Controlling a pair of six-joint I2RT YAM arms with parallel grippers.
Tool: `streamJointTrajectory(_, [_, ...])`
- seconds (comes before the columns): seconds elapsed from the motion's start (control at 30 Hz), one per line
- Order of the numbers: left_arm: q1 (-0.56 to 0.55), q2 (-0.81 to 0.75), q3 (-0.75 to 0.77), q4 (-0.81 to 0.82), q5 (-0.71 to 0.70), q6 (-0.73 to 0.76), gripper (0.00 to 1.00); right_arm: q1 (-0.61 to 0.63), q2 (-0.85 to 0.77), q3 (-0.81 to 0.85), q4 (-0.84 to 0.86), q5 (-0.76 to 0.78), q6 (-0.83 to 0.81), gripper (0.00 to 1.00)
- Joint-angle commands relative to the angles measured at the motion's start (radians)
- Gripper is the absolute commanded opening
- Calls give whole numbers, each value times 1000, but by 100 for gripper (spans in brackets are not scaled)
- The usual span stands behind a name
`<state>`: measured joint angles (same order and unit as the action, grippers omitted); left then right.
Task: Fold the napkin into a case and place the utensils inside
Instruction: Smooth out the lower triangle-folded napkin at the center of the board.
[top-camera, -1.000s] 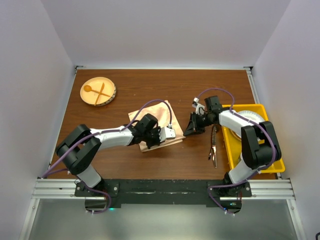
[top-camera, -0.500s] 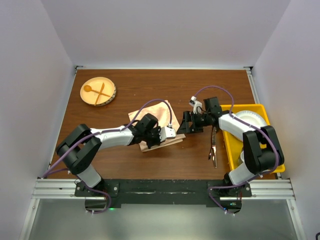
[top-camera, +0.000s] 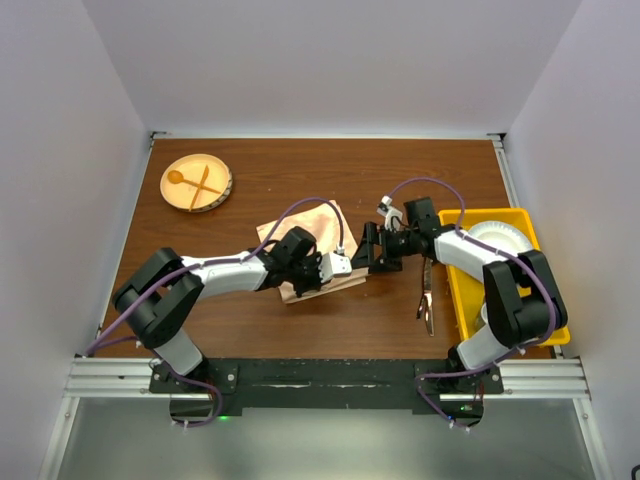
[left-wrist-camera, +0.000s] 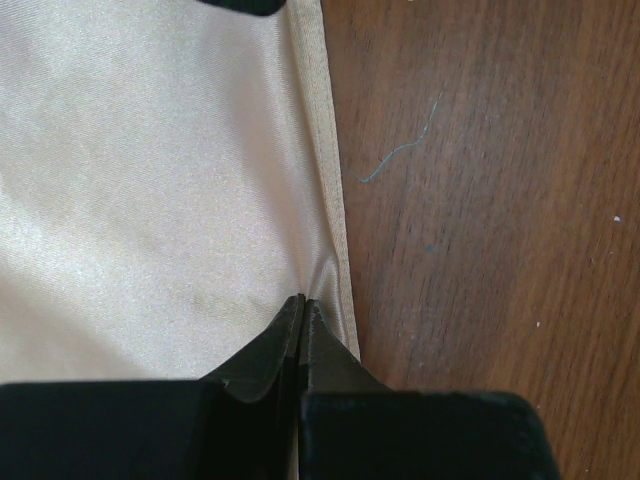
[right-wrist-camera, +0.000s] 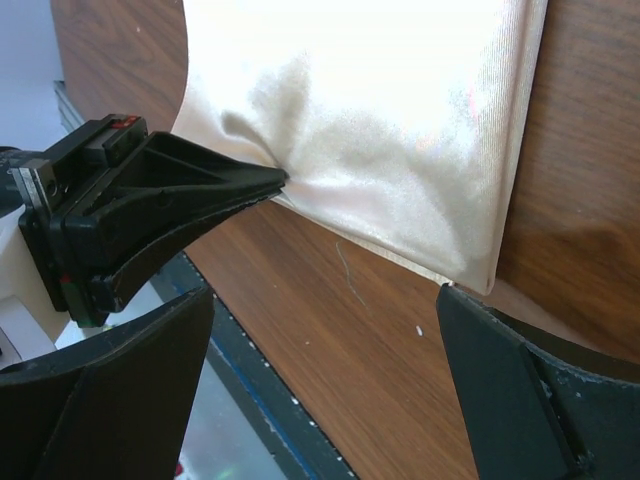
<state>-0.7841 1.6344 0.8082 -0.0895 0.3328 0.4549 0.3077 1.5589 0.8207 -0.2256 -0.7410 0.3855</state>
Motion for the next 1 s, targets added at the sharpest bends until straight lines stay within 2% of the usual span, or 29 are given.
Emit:
streamJointTrajectory(0.0, [8,21,6,8,-9,-48,0,5,-3,0,45,-37,119,98])
streamJointTrajectory(0.2, [9,42,28,16,-41,-113,0,4,-42,-38,166,8,306,98])
streamJointTrajectory(0.5, [20,108,101,16,-38,-148,0,4,-45,-77,253,87,441,98])
streamJointTrajectory(0.97, [26,119,109,19,-25,-147,0,5,18,-89,331,201,523,98])
